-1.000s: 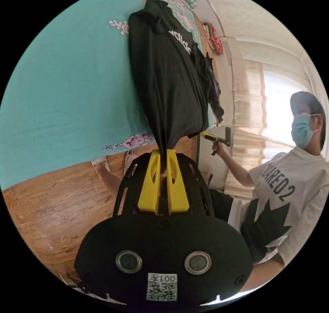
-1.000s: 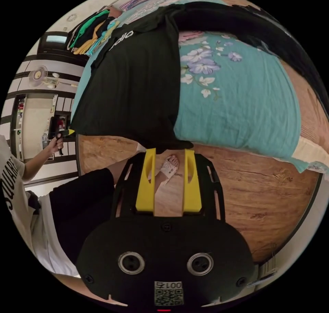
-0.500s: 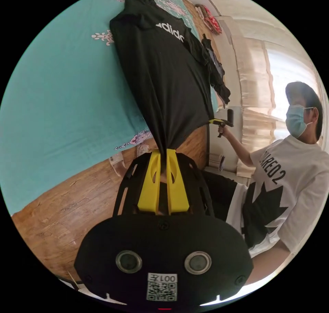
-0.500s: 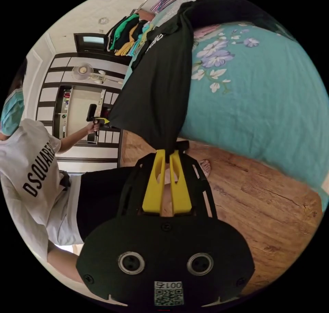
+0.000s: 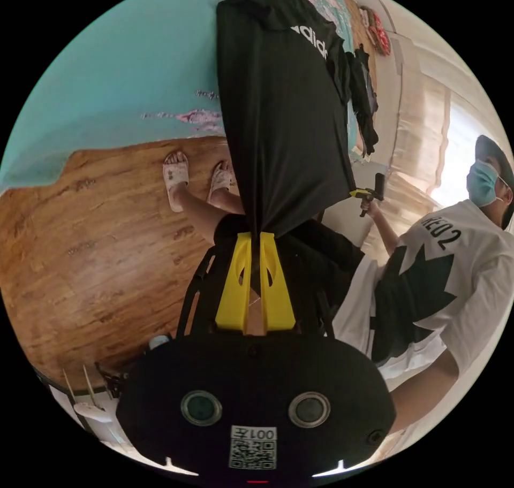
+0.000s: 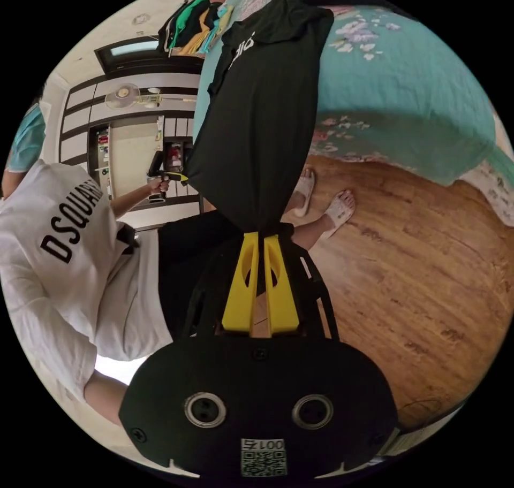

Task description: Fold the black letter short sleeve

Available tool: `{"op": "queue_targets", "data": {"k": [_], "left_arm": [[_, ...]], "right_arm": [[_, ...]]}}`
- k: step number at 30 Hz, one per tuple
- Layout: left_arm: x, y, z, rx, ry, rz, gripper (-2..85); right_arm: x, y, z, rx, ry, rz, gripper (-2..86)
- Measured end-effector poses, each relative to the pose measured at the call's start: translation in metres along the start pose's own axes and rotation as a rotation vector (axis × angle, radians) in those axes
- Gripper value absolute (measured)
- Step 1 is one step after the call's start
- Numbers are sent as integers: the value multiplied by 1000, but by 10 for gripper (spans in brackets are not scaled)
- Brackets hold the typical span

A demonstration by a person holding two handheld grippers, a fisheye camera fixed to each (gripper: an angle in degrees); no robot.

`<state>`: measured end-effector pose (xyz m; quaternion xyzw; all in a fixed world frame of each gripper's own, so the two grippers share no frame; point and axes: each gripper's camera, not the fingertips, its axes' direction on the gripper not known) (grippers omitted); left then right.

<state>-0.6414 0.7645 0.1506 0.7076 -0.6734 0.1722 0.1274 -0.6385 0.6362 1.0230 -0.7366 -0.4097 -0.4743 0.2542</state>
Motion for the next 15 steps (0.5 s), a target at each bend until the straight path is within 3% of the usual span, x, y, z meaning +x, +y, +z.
{"op": "queue_targets", "data": {"k": [9, 12, 15], "left_arm": [[7, 47, -15, 15, 205, -99, -15], [17, 29, -45, 122, 357, -77, -15], [27, -15, -93, 257, 447, 19, -14]], "right_arm": [[-10, 12, 6, -117, -209, 114, 8], [-30, -19, -20, -49, -317, -28, 7], [-51, -77, -63, 69, -284, -240, 6]]}}
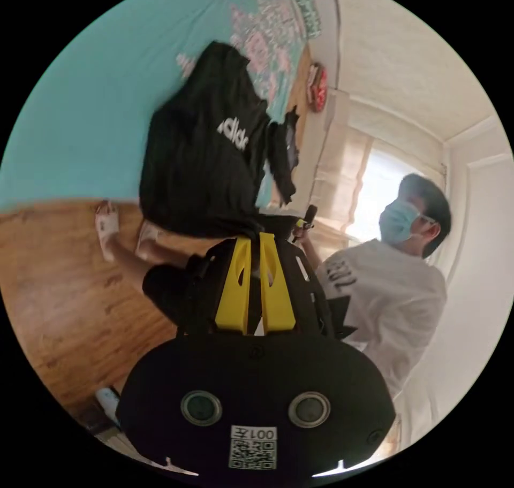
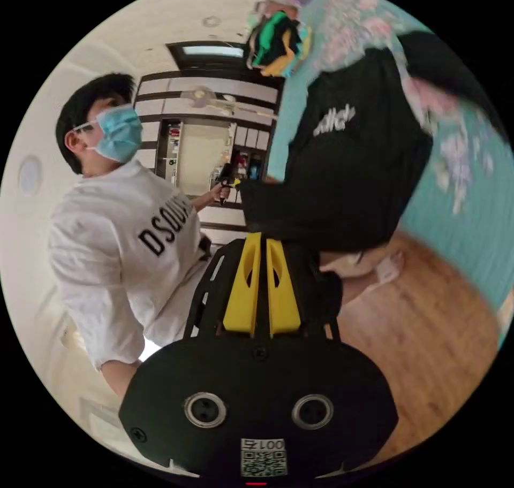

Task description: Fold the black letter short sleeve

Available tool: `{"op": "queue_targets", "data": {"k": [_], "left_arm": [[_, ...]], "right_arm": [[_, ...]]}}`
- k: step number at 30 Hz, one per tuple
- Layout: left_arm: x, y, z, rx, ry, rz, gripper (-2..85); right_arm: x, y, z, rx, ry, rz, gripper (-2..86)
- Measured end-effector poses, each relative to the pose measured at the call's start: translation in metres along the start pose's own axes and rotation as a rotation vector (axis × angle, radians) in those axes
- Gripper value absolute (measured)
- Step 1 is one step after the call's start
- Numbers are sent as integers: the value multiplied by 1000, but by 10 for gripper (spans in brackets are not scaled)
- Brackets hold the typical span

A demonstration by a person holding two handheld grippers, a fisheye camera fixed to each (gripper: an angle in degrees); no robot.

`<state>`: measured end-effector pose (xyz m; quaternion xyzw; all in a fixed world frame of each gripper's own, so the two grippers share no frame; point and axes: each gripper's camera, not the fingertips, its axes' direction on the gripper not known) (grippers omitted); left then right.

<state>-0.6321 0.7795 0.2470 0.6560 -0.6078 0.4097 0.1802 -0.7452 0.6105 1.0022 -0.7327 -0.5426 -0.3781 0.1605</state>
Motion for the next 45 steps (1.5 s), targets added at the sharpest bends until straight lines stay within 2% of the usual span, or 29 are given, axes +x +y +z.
{"op": "queue_targets", "data": {"k": [2, 5, 7, 8, 11, 15, 17, 18, 21, 24, 28, 29, 34, 37, 40, 42, 45], "left_arm": [[17, -66, -23, 46, 50, 60, -10], [34, -166, -42, 112, 56, 107, 11], [34, -222, -42, 128, -27, 97, 49], [29, -252, -40, 115, -130, 45, 75], [23, -271, -41, 160, -314, -18, 111], [22, -233, -50, 224, -329, 57, 116], [15, -198, -43, 196, -341, 82, 113], [13, -189, -39, 188, -330, 87, 113], [12, -161, -10, 113, -317, 135, 115], [21, -159, 16, 61, -482, 201, 104], [30, -166, 33, 7, -628, 253, 15], [36, -161, 32, 4, -623, 298, 1], [48, -101, 0, 80, -528, 454, -10], [29, -61, -14, 128, -512, 438, -11], [1, -31, -13, 91, -523, 381, -9], [-13, -19, -15, 95, -489, 334, -4], [-22, -15, -29, 129, -385, 265, 19]], "right_arm": [[5, -67, -33, 91, 74, -99, 8], [24, -155, -75, 279, 233, -121, 18], [46, -200, -94, 369, 339, -60, 30], [65, -225, -102, 391, 384, 16, 43], [87, -245, -106, 447, 491, 174, 78], [48, -226, -76, 356, 721, 121, 97], [27, -199, -38, 239, 873, 118, 120], [24, -192, -29, 224, 885, 128, 125], [25, -160, 13, 152, 821, 183, 148], [33, -145, 34, 184, 772, 236, 154], [33, -154, 27, 254, 792, 268, 92], [30, -158, 26, 219, 799, 259, 55], [-25, -138, 14, 245, 795, 109, 27], [-29, -100, 11, 281, 720, 142, 21], [-10, -62, 17, 283, 587, 246, 17], [-1, -48, 21, 261, 543, 304, 16], [-11, -39, 14, 322, 491, 273, 13]]}}
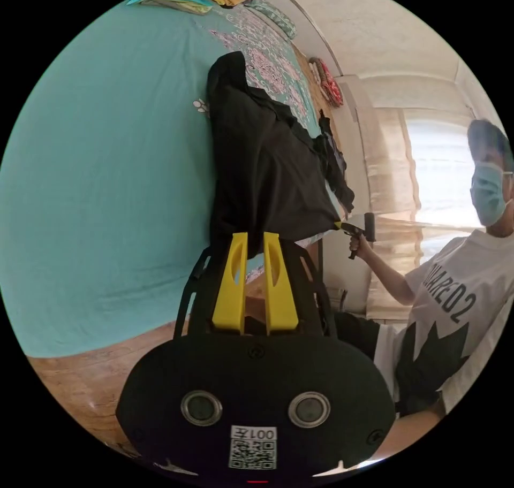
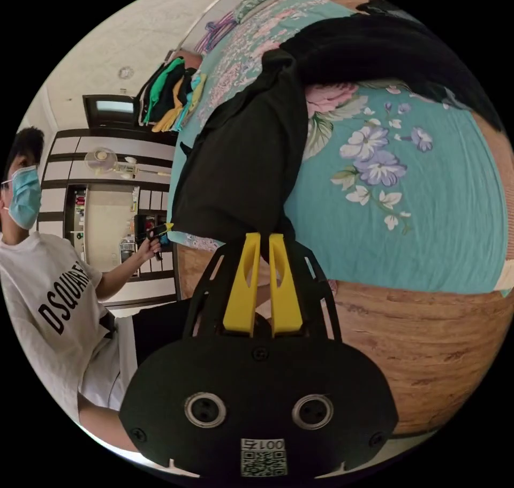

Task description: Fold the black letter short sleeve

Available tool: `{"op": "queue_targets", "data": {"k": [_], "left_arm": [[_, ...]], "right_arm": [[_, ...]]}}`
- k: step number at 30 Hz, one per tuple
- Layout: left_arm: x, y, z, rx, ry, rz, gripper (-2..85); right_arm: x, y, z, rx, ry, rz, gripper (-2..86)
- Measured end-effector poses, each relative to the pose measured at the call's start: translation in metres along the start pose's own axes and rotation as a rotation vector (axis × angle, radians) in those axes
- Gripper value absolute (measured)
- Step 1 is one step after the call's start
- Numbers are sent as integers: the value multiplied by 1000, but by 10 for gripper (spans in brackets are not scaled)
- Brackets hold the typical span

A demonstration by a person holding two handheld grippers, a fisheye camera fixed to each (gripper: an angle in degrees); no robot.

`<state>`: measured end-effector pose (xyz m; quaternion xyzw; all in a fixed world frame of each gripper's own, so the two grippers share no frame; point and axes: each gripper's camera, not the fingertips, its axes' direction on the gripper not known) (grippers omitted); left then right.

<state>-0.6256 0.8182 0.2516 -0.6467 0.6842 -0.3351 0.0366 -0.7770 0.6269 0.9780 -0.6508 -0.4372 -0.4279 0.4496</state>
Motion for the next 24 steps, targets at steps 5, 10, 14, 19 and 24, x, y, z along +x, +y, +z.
{"op": "queue_targets", "data": {"k": [5, 10, 14, 19, 24], "left_arm": [[-10, -7, -1, -85, -11, -10, 4], [-20, 13, -20, -51, 10, -14, -8], [-40, 17, -51, 112, 240, -114, -8], [-23, -88, -112, 264, 406, 35, -9], [65, -193, -194, 354, 212, 380, -9]], "right_arm": [[-15, -16, 2, -102, 83, -10, 12], [-30, -11, -11, -131, 154, -16, 10], [-27, -1, -49, 22, -100, 123, 8], [-62, -87, -120, 289, -324, -46, 5], [-158, -201, -214, 509, -213, -337, 3]]}}
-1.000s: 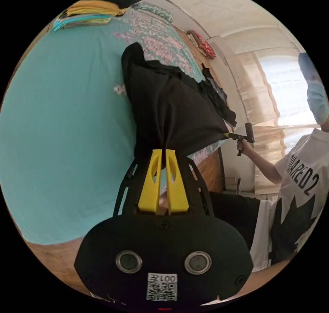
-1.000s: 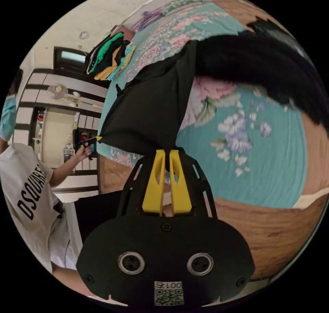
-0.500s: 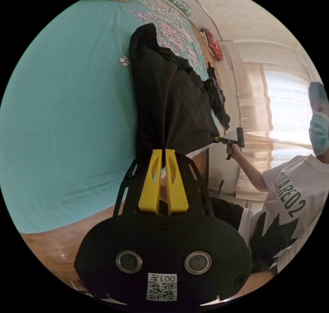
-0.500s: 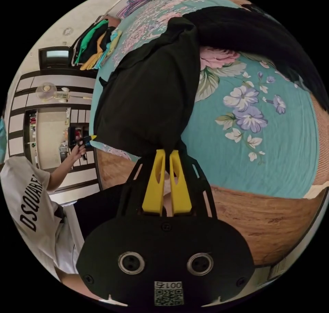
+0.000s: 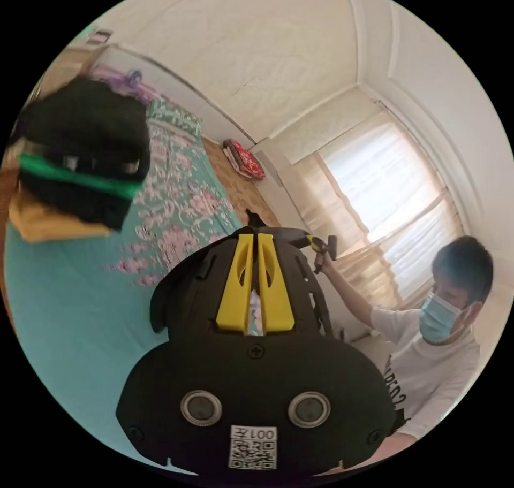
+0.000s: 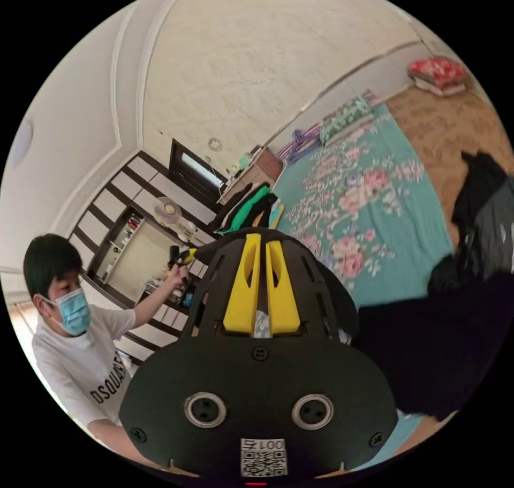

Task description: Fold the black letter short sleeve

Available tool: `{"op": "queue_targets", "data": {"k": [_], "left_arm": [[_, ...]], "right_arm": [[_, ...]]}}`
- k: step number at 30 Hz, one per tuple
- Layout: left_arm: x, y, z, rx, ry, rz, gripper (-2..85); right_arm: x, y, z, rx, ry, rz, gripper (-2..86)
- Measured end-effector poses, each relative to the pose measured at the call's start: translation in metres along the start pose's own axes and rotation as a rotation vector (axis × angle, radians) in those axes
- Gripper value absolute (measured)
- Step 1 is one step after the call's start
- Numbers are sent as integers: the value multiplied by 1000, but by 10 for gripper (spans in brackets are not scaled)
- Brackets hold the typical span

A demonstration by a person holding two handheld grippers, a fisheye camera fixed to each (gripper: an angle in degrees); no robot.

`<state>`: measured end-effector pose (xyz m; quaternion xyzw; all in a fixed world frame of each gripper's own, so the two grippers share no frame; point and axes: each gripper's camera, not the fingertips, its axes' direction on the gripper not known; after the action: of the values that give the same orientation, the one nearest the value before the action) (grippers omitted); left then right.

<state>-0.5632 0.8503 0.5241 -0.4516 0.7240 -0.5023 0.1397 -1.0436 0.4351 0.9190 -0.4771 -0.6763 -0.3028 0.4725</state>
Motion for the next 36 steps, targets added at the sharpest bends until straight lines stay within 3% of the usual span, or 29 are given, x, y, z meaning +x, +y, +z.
{"op": "queue_targets", "data": {"k": [6, 12, 16, 20, 22, 25, 31, 36], "left_arm": [[57, -50, -46, 51, -184, 158, -9], [26, 33, -77, 70, -224, 113, -9], [-26, 147, -77, 30, -214, -43, -9], [-79, 266, -78, -86, -230, -309, -8], [-89, 300, -77, -133, -227, -391, -8], [-90, 320, -91, -78, -169, -400, -8], [-108, 346, -96, -272, -223, -464, -8], [-126, 364, -110, -298, -306, -585, -4]], "right_arm": [[-91, -81, -6, 36, -26, -148, 3], [-120, -42, 22, -94, -96, -166, 3], [-107, 42, 59, -267, -97, -80, 5], [-82, 141, 93, -498, -11, 160, 8], [-87, 163, 99, -523, -18, 241, 9], [-120, 158, 97, -512, -21, 250, 10], [-186, 142, 120, -723, 81, 216, 13], [-222, 126, 142, -791, 107, 277, 19]]}}
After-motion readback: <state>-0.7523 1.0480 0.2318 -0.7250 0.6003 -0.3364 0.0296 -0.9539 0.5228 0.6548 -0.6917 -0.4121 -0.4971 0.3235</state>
